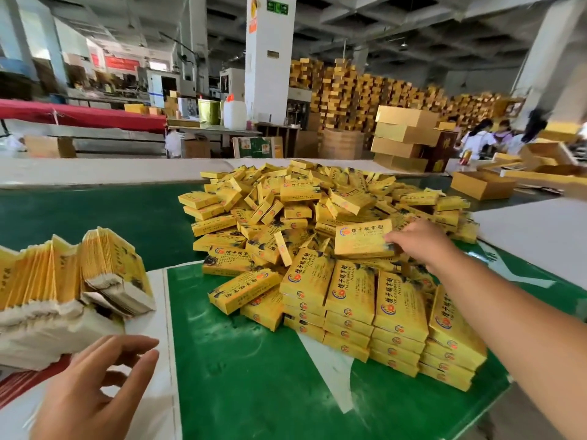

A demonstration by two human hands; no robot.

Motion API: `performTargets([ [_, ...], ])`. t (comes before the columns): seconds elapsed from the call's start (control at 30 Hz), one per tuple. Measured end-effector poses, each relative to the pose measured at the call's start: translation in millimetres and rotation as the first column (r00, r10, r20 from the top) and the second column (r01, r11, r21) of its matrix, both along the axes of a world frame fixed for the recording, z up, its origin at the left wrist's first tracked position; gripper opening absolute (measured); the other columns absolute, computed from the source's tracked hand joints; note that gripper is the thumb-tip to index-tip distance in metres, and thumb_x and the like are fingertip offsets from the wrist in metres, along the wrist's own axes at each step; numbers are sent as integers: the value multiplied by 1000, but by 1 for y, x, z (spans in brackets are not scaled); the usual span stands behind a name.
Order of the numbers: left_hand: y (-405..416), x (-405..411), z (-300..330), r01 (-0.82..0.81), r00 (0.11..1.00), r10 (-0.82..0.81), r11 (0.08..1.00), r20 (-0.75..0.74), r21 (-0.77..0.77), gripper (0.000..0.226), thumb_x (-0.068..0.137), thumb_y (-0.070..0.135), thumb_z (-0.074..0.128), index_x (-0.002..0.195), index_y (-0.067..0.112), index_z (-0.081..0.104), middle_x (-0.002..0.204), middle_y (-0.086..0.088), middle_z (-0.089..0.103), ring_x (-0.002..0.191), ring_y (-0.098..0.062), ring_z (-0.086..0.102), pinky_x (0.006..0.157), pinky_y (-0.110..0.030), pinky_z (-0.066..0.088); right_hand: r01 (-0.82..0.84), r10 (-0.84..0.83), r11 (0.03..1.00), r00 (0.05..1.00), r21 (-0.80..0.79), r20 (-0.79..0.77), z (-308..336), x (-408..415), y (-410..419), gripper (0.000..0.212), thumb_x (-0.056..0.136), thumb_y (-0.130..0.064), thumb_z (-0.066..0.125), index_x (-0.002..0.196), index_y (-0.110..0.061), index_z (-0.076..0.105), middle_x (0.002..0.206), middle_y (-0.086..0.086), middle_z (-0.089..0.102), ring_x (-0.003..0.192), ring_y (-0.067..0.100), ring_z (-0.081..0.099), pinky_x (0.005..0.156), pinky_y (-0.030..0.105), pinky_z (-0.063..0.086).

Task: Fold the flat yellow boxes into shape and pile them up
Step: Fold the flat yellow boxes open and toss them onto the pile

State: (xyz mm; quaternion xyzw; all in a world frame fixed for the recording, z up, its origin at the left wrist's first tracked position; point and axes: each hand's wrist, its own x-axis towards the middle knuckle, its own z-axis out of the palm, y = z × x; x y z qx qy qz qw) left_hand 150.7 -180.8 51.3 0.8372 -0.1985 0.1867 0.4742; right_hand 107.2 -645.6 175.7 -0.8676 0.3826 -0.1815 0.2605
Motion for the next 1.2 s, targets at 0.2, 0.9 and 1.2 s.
performTargets([
  [0.2,-10,-10,16,-23,1000,22,999,-12,-27,14,81,22,69,80,36,66,75,14,65,78,0,61,53,-9,48,-23,-13,951,993,-308,-113,6,-9,6,40,84,-51,65,76,-13,72,81,7,72,71,23,65,72,36,55],
  [0.9,3,0,7,-278,960,280,951,-6,-136,6,77,29,59,72,30,59,67,13,58,68,-8,57,57,-17,45,-820,812,571,572,-43,-117,-93,149,345,74,85,-22,60,152,-16,29,141,14,54,125,32,53,95,33,45],
  [1.2,3,0,10,-270,962,273,953,3,-134,15,81,23,64,69,29,57,64,12,56,64,-10,55,54,-15,43,-710,770,568,637,-417,-36,-108,136,332,17,94,-19,52,85,-13,66,77,9,68,71,31,62,53,34,39],
])
